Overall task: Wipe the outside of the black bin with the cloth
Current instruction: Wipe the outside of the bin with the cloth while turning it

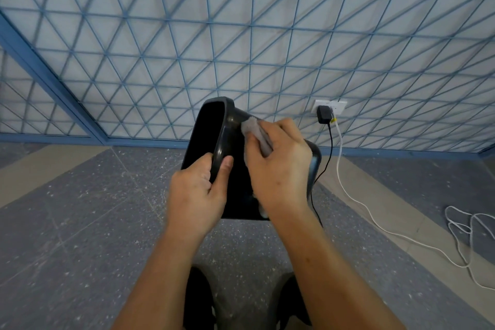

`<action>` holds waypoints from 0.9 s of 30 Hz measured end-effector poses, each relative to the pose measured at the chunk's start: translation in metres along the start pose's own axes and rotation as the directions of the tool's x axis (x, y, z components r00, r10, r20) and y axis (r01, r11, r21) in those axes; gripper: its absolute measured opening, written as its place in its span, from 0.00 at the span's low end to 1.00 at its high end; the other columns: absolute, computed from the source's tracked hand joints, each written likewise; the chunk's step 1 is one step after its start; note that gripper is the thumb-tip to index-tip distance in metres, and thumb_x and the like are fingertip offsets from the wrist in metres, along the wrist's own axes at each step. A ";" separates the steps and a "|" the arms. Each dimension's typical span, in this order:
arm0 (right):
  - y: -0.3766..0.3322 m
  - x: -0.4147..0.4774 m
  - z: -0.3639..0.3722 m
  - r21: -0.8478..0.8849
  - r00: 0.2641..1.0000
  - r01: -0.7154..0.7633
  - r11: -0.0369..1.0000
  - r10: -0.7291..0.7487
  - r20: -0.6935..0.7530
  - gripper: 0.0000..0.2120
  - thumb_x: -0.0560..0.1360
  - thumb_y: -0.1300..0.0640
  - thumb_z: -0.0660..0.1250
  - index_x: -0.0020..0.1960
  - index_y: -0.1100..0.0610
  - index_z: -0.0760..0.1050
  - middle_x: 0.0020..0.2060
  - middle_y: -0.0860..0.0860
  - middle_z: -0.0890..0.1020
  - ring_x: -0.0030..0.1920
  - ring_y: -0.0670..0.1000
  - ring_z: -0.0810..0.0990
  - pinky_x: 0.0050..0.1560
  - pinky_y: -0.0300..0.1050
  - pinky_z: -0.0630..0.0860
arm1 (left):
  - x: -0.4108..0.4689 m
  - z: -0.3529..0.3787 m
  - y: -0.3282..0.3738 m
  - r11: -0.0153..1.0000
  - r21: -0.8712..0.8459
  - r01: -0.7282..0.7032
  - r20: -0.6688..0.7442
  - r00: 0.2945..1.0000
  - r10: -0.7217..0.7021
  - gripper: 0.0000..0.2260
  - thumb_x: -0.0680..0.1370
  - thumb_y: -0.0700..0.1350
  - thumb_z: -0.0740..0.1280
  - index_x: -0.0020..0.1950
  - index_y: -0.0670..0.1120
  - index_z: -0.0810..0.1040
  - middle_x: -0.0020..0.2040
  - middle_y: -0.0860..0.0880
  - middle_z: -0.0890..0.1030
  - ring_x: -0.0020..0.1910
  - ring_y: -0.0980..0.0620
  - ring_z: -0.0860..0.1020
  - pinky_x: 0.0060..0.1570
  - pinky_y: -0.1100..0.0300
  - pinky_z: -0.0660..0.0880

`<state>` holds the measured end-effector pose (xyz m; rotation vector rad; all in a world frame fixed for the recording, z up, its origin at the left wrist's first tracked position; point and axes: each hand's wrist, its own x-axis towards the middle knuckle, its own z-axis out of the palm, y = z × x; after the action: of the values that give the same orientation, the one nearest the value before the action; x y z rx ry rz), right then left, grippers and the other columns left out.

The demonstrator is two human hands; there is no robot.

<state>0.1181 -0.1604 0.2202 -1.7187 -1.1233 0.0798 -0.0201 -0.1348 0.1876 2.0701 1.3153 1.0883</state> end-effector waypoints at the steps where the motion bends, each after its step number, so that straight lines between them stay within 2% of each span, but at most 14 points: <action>1: 0.001 0.005 -0.001 0.001 1.000 0.000 1.000 0.000 -0.019 0.06 0.78 0.56 0.71 0.50 0.57 0.85 0.42 0.48 0.77 0.39 0.44 0.77 0.43 0.31 0.71 | 0.000 0.001 0.002 1.000 0.004 -0.004 0.000 1.000 0.004 0.18 0.83 0.59 0.60 0.38 0.51 0.73 0.26 0.54 0.74 0.32 0.53 0.77 0.27 0.64 0.68; 3: 0.015 0.016 -0.007 -0.013 0.994 -0.050 0.999 0.048 -0.099 0.06 0.77 0.56 0.71 0.47 0.58 0.84 0.42 0.49 0.77 0.38 0.43 0.76 0.43 0.35 0.72 | -0.001 0.000 0.006 1.000 -0.012 0.006 -0.002 1.000 -0.006 0.18 0.82 0.59 0.60 0.37 0.51 0.73 0.25 0.53 0.73 0.31 0.51 0.77 0.25 0.62 0.69; 6: 0.039 0.019 -0.019 -0.052 0.971 -0.195 0.979 0.185 -0.154 0.07 0.77 0.58 0.71 0.42 0.61 0.82 0.38 0.49 0.73 0.37 0.36 0.74 0.38 0.24 0.65 | -0.002 -0.003 0.006 0.999 -0.040 0.025 0.009 1.000 -0.024 0.18 0.82 0.58 0.62 0.37 0.50 0.73 0.23 0.52 0.71 0.27 0.47 0.75 0.21 0.62 0.67; 8: 0.043 0.016 -0.019 -0.065 0.965 -0.238 0.969 0.228 -0.130 0.08 0.77 0.59 0.70 0.43 0.62 0.83 0.39 0.50 0.74 0.35 0.40 0.73 0.37 0.25 0.65 | -0.002 -0.004 0.006 1.000 -0.007 0.015 0.022 1.000 -0.015 0.18 0.82 0.58 0.62 0.37 0.50 0.73 0.23 0.52 0.71 0.26 0.48 0.75 0.22 0.62 0.68; 11: 0.026 0.014 -0.013 -0.055 0.986 -0.151 0.987 0.146 -0.085 0.06 0.77 0.58 0.70 0.44 0.59 0.84 0.40 0.50 0.75 0.35 0.45 0.72 0.37 0.26 0.65 | -0.001 0.000 0.007 1.000 0.021 0.010 0.026 1.000 -0.011 0.19 0.81 0.60 0.61 0.37 0.49 0.74 0.23 0.51 0.73 0.28 0.49 0.76 0.26 0.57 0.70; 14: 0.018 0.012 -0.013 -0.038 0.997 -0.082 0.996 0.082 -0.002 0.07 0.77 0.57 0.70 0.42 0.56 0.82 0.37 0.47 0.74 0.35 0.44 0.73 0.37 0.29 0.65 | -0.002 0.000 0.005 0.999 -0.015 0.037 -0.022 0.999 -0.038 0.17 0.82 0.59 0.62 0.38 0.50 0.76 0.25 0.52 0.74 0.29 0.50 0.77 0.25 0.59 0.69; 19: 0.048 0.025 -0.022 -0.130 0.974 -0.225 0.966 0.218 -0.066 0.10 0.77 0.57 0.69 0.37 0.55 0.77 0.38 0.53 0.77 0.33 0.43 0.71 0.34 0.31 0.63 | -0.001 -0.005 0.003 0.998 -0.026 0.048 -0.020 0.999 -0.049 0.18 0.82 0.59 0.62 0.40 0.48 0.77 0.24 0.50 0.74 0.24 0.48 0.74 0.21 0.59 0.68; 21: 0.042 0.028 -0.019 -0.116 0.978 -0.202 0.973 0.193 -0.083 0.08 0.78 0.57 0.69 0.40 0.57 0.79 0.40 0.52 0.76 0.35 0.39 0.71 0.36 0.29 0.64 | -0.001 0.000 0.007 0.998 -0.024 0.054 -0.013 0.998 -0.055 0.18 0.82 0.59 0.62 0.40 0.48 0.78 0.24 0.50 0.73 0.23 0.49 0.73 0.21 0.55 0.69; 23: 0.032 0.024 -0.015 -0.063 0.992 -0.119 0.991 0.116 -0.042 0.06 0.79 0.56 0.70 0.46 0.57 0.83 0.42 0.50 0.76 0.37 0.41 0.73 0.39 0.25 0.65 | -0.001 0.002 0.008 0.997 -0.037 0.065 -0.032 0.997 -0.066 0.19 0.82 0.59 0.62 0.40 0.47 0.77 0.24 0.50 0.73 0.23 0.48 0.73 0.22 0.54 0.69; 25: 0.035 0.021 -0.018 -0.057 0.996 -0.090 0.994 0.090 0.004 0.07 0.79 0.54 0.70 0.45 0.55 0.82 0.41 0.50 0.76 0.37 0.44 0.73 0.38 0.32 0.66 | -0.002 0.000 0.006 0.996 -0.046 0.074 -0.052 0.996 -0.076 0.20 0.82 0.60 0.62 0.40 0.46 0.78 0.25 0.49 0.74 0.25 0.47 0.74 0.23 0.55 0.69; 27: 0.052 0.023 -0.025 -0.113 0.987 -0.160 0.981 0.161 0.007 0.09 0.79 0.53 0.69 0.40 0.54 0.78 0.39 0.52 0.77 0.35 0.44 0.72 0.35 0.32 0.64 | -0.002 -0.004 0.003 0.994 -0.055 0.094 -0.053 0.994 -0.097 0.21 0.81 0.61 0.61 0.40 0.45 0.78 0.25 0.49 0.74 0.25 0.47 0.74 0.24 0.55 0.70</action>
<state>0.1773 -0.1632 0.2023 -1.9106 -1.0155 0.1336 -0.0217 -0.1378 0.1916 1.9312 1.3830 1.1329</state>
